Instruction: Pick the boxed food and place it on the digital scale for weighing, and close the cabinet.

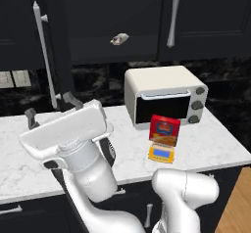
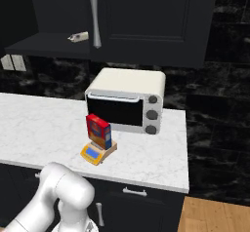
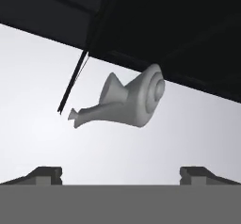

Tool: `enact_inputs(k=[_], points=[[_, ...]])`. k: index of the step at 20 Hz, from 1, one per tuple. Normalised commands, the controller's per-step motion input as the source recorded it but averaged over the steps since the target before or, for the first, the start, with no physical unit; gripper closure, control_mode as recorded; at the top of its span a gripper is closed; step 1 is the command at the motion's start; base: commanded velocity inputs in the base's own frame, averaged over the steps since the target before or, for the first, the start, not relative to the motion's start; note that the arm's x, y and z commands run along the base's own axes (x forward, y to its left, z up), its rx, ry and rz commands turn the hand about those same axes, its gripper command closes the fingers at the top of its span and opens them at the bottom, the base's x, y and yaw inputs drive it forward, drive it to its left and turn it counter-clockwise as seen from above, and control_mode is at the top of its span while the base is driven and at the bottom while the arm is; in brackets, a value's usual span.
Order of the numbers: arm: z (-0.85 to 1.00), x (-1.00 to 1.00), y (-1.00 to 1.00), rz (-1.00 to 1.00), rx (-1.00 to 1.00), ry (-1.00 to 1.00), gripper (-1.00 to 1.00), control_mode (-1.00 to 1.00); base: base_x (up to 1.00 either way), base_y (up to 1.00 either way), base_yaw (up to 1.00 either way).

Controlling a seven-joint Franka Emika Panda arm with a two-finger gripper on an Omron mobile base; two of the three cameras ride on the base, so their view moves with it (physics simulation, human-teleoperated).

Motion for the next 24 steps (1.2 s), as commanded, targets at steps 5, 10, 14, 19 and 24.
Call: enact_inputs(k=[5,10,14,19,24], points=[[-0.36,0.58,0.02,-0.58,0.1,0.34,-1.0,-1.0,0.0,0.0,0.0],[-0.28,0.06,0.0,-0.88,0.01,0.3,-1.0,-1.0,0.0,0.0,0.0],[-0.35,0.0,0.0,-1.0,0.0,0.31,-1.0,-1.0,0.0,0.0,0.0],[-0.24,0.0,0.0,-0.98,0.0,0.37,-1.0,-1.0,0.0,0.0,0.0],[-0.22,0.0,0.0,-0.95,0.0,0.45,-1.0,-1.0,0.0,0.0,0.0]])
